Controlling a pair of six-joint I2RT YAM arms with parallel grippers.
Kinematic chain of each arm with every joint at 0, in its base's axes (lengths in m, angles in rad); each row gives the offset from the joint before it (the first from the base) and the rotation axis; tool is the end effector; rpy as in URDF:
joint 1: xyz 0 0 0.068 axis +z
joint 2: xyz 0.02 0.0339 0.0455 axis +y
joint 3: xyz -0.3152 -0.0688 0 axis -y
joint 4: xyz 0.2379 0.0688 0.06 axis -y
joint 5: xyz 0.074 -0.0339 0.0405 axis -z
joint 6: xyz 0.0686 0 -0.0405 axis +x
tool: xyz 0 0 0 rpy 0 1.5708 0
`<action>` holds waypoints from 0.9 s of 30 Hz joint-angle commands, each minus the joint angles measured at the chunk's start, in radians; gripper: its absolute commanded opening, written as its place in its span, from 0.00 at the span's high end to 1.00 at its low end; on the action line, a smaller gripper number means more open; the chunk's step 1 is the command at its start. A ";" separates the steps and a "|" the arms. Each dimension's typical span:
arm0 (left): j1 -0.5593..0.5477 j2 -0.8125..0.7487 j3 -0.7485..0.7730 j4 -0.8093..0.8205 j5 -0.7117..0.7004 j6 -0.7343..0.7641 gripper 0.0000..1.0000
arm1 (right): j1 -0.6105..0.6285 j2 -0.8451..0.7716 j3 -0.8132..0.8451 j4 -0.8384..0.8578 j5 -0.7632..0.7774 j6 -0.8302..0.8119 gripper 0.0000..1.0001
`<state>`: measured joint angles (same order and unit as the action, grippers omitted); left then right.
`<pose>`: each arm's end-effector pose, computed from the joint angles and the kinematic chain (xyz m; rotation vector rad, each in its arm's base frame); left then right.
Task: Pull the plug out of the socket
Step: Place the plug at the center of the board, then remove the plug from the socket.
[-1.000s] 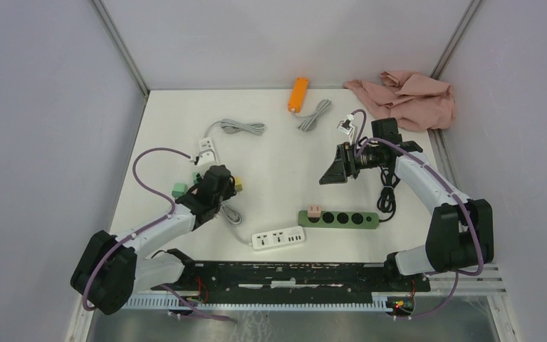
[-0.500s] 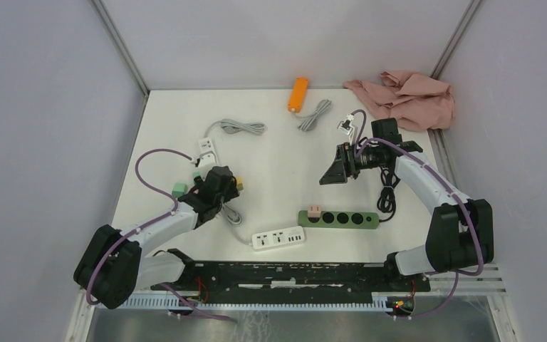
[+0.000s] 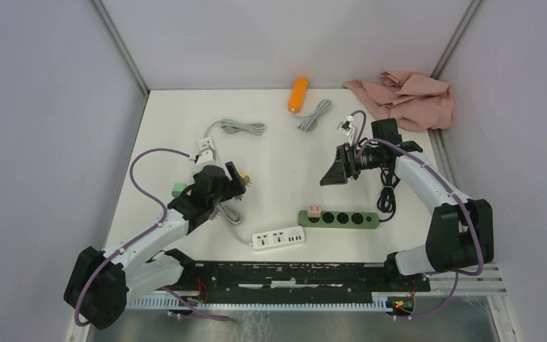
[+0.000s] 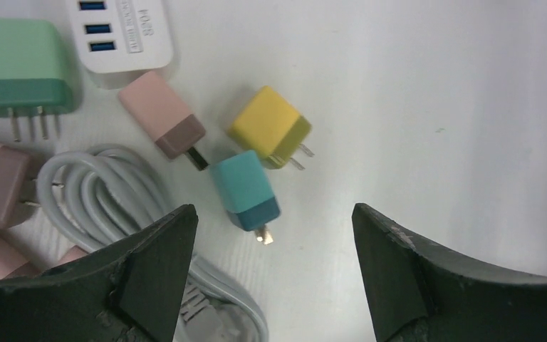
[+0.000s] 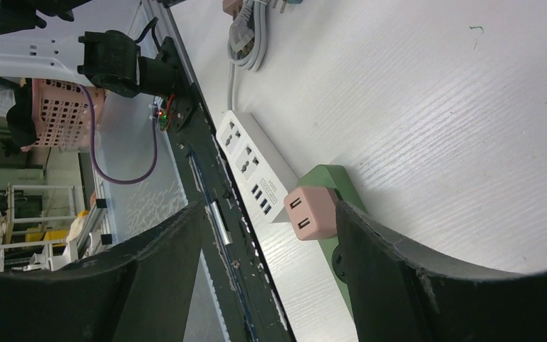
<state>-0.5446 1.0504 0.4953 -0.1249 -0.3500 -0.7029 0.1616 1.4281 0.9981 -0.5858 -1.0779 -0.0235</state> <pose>0.1873 -0.0859 0.2255 -0.3609 2.1894 -0.2992 0.2593 0.1035 0.2904 -0.6044 2.2605 1.4215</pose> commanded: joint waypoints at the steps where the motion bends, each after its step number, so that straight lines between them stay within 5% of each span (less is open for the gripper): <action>1: 0.008 -0.105 -0.022 0.098 0.158 0.056 0.13 | -0.002 -0.014 0.027 0.002 -0.008 -0.022 0.27; 15: 0.007 -0.128 -0.181 0.537 0.573 0.024 0.14 | -0.002 -0.018 0.030 -0.009 -0.001 -0.044 0.27; 27: 0.006 -0.118 -0.235 0.693 0.646 0.009 0.13 | -0.002 -0.017 0.028 -0.011 -0.002 -0.050 0.27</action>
<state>-0.5446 0.9459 0.2703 0.4564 0.2481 -0.6750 0.1616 1.4281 0.9981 -0.6037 -1.0672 -0.0544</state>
